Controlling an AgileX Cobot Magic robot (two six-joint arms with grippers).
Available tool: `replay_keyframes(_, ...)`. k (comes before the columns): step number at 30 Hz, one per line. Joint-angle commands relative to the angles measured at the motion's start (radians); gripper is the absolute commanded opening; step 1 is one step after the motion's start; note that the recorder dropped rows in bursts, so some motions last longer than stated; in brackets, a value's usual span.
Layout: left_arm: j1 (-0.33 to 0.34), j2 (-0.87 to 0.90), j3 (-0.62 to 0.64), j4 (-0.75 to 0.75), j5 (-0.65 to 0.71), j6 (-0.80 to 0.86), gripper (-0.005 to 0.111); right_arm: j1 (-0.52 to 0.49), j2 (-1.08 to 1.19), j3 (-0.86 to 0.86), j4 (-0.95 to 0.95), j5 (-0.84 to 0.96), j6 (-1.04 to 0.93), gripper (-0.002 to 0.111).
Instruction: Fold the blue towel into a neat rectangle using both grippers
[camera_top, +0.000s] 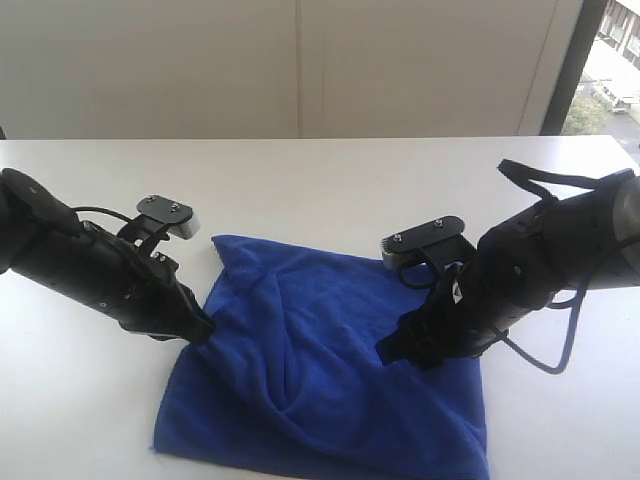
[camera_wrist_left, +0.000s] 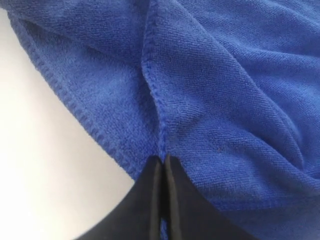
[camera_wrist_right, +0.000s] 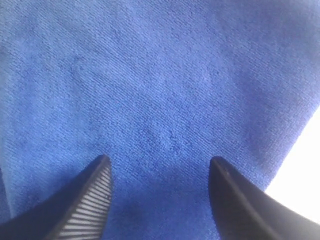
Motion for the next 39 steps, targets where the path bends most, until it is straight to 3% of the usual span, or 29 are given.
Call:
replay_keyframes(1,-0.005,-0.032,0.000,-0.002,0.016,0.002,0.000,-0.006,0.000,0.001,-0.007,0.000,0.000,0.054)
replay_keyframes(14,-0.005,-0.057,0.000,0.095,0.014,-0.062,0.001,-0.018,-0.002,-0.022,-0.013,-0.045,0.002,0.054)
replay_keyframes(25,-0.005,0.025,0.000,0.133,-0.049,-0.084,0.054,-0.088,0.026,-0.124,-0.036,-0.023,0.002,0.054)
replay_keyframes(33,-0.005,0.033,0.000,0.095,-0.041,-0.081,0.055,-0.143,0.132,-0.167,-0.053,-0.027,0.002,0.054)
replay_keyframes(39,-0.005,0.032,0.000,0.029,-0.036,-0.078,0.049,-0.144,0.165,-0.172,-0.053,-0.031,0.002,0.054)
